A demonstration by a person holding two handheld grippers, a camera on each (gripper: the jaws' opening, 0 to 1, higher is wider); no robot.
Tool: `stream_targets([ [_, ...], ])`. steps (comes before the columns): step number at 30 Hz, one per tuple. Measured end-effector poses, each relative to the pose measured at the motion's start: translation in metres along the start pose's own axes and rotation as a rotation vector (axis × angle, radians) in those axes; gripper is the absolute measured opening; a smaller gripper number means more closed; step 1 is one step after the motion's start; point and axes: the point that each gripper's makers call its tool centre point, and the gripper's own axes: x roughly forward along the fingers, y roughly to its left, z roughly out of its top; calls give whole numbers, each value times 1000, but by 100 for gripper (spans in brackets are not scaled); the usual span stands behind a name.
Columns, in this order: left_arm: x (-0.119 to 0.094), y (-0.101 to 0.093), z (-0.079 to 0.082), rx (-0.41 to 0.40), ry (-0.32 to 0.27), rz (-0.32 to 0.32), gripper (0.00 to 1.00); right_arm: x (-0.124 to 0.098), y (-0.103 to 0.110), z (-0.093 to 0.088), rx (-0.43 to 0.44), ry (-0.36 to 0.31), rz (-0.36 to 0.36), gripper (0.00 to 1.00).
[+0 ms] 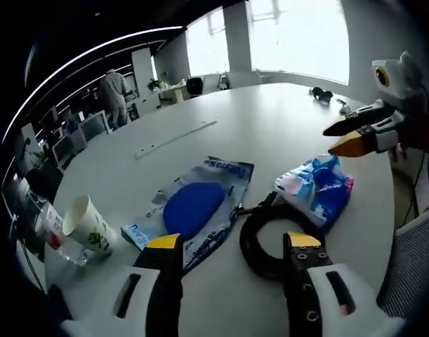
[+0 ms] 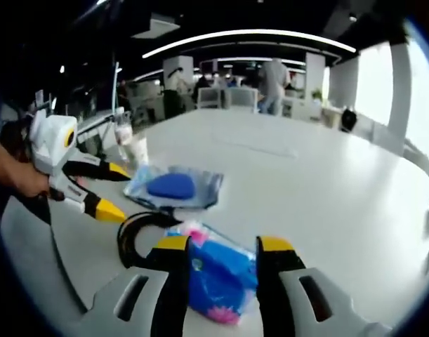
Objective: Arrange the tabletop items into an orderly group along one side of the table until the central work area is clear of visible clutter.
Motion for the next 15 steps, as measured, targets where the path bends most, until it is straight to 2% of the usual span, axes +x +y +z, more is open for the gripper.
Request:
stream_targets([
  [7,-6,15,-8,-35,5,37,55,10,4,10,-26,-3,25,34],
  [15,-8,28,-16,-87,20,67,56,20,14,18,-19,-15,70,40],
])
